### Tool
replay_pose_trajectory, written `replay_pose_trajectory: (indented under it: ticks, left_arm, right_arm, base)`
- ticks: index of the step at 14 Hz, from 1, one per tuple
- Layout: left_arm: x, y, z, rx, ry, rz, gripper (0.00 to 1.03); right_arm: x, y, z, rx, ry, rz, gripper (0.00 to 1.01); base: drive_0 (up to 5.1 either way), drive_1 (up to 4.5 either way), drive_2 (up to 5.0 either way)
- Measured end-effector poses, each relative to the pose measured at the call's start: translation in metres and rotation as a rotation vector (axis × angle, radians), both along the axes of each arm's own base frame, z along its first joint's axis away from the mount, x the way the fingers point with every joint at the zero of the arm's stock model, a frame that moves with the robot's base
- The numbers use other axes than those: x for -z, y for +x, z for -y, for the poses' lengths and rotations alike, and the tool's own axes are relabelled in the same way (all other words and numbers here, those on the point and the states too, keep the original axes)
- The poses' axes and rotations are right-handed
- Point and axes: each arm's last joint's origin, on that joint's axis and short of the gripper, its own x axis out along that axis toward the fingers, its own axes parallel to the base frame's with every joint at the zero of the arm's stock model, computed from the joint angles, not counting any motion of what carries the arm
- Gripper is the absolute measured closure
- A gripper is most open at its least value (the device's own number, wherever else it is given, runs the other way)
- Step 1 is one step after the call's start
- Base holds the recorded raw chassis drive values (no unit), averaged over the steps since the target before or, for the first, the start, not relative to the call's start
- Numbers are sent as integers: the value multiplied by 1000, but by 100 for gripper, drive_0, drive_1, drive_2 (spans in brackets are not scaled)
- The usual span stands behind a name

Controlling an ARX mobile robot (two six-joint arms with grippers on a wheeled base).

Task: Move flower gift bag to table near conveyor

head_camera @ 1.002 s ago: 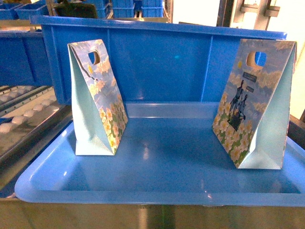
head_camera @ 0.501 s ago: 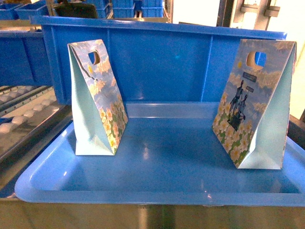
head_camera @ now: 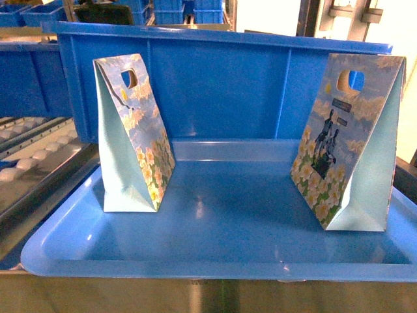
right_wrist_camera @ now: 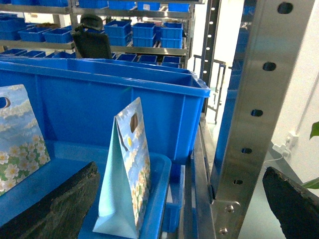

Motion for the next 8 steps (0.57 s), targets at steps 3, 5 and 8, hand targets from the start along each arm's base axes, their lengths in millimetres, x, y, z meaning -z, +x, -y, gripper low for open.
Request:
replay_pose_trajectory:
  ticks: [3, 5, 8]
  left_arm:
    - [-31, 38, 21, 62, -12, -38, 5]
    - [-55, 74, 32, 99, -27, -99, 5]
    - [-82, 118, 35, 120, -46, -119, 5]
  right_arm:
    - [-17, 37, -14, -25, -4, -111, 3]
    - [-45, 68, -24, -18, 2, -117, 3]
    - [-61, 108, -37, -48, -5, -182, 3]
  base:
    - [0, 0, 0]
    - [0, 0, 0]
    - [0, 0, 0]
